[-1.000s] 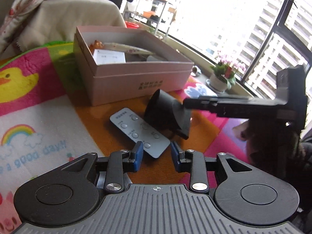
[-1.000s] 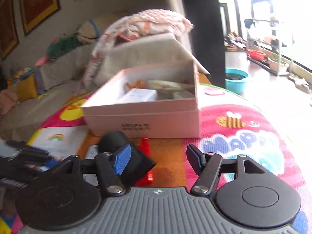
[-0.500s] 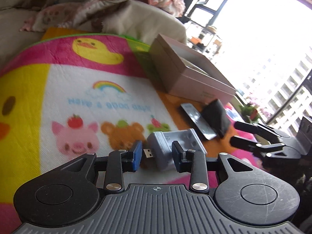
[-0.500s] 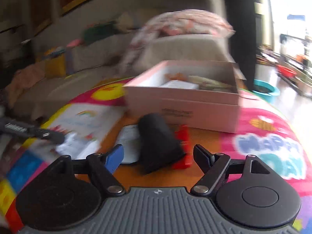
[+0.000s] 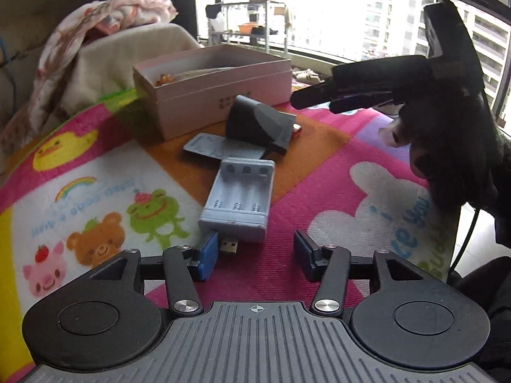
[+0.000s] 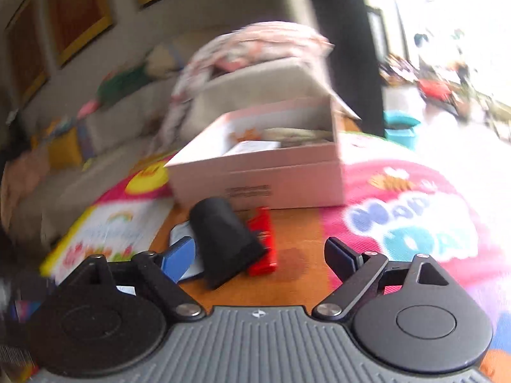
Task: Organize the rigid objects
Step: 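Lift the battery charger with the left tool toward the pink box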
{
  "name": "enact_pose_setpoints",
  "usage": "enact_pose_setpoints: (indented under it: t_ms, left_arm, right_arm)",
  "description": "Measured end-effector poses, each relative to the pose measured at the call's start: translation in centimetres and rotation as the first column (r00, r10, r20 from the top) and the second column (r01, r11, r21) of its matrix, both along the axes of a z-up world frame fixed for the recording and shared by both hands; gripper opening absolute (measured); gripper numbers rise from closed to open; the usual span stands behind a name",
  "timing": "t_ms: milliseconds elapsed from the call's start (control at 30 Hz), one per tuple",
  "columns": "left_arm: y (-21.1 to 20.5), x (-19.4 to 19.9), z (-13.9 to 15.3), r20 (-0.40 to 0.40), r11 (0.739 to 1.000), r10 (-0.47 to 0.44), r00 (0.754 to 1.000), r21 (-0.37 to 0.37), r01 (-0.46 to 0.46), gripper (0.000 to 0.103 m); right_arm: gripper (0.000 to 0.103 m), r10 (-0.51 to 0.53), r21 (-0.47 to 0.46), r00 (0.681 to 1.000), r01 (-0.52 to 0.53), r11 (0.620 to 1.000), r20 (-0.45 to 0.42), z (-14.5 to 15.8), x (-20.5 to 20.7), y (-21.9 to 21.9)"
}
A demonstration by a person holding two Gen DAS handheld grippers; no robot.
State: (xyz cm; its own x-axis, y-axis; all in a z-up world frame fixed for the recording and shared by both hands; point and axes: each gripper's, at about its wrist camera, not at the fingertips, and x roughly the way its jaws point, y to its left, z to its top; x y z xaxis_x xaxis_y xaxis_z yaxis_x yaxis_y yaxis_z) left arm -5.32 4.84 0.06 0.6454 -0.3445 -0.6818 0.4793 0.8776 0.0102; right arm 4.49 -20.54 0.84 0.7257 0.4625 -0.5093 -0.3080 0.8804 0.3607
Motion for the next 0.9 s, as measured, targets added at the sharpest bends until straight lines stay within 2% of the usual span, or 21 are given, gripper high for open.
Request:
enact_pose_setpoints:
  t_ms: [67,133,167,267,367,433,533,633,767,833,900]
  left_arm:
    - [-0.3,0.2,-0.1,-0.023,0.999,-0.02,1.0,-0.038,0.019,0.061]
    - [-0.7,0.2,-0.1,-0.031,0.999,-0.035,0.999,-0.038,0.034,0.072]
    - [-0.9,0.0,0.0,-0.034,0.998,-0.045,0.998,-0.035,0.044,0.072]
    - [-0.9,-0.3,0.7,-0.042,0.995,-0.06,0.997,-0.081,0.056,0.07]
    - [-0.8,0.0,1.9,0.025,0.995,0.019,1.0,-0.102,-0.016,0.07]
    - [-0.6,0.9,2.1,0.034,0.992,0.072,0.997,-0.111,-0.068,0.07]
    - [-1.0,2.6,1.3,0.015,0.989,0.118,0.993,-0.086,-0.116,0.069]
    - [-1.7,3.4,0.3,-0.008,0.992,0.11,0.994,-0.057,-0.111,0.069]
    - [-2.1,3.4,-0.1,0.02,0.993,0.114,0.993,-0.046,-0.113,0.069]
    - [-1.7,3.3,-0.1,0.032,0.991,0.123,0.992,-0.049,-0.121,0.053]
    - [-1.2,3.4,-0.1,0.036,0.988,0.148,0.988,-0.05,-0.146,0.053]
  right_arm:
    - [0.089,-0.015,0.05,0.999,0.017,0.999,-0.039,-0.5,0.6,-0.8]
    - [0.089,-0.021,0.082,0.998,0.026,0.996,-0.061,-0.8,0.8,-1.3]
    - [0.089,-0.029,0.086,0.997,0.035,0.996,-0.066,-0.9,0.8,-1.5]
    - [0.089,-0.049,0.081,0.997,0.054,0.995,-0.064,-1.0,0.8,-1.5]
    - [0.089,-0.056,0.072,0.997,0.06,0.996,-0.057,-1.0,0.7,-1.3]
    - [0.089,-0.059,0.068,0.997,0.063,0.996,-0.059,-1.0,0.8,-1.2]
    - [0.089,-0.064,0.067,0.996,0.069,0.995,-0.066,-0.9,1.0,-1.2]
    - [0.089,-0.07,0.062,0.995,0.074,0.995,-0.069,-1.0,1.0,-1.3]
    - [0.089,-0.079,0.051,0.994,0.084,0.995,-0.08,-1.0,1.2,-1.2]
    - [0.089,-0.08,0.049,0.994,0.084,0.995,-0.081,-1.0,1.2,-1.1]
    - [0.089,-0.08,0.046,0.994,0.084,0.995,-0.079,-1.0,1.2,-1.1]
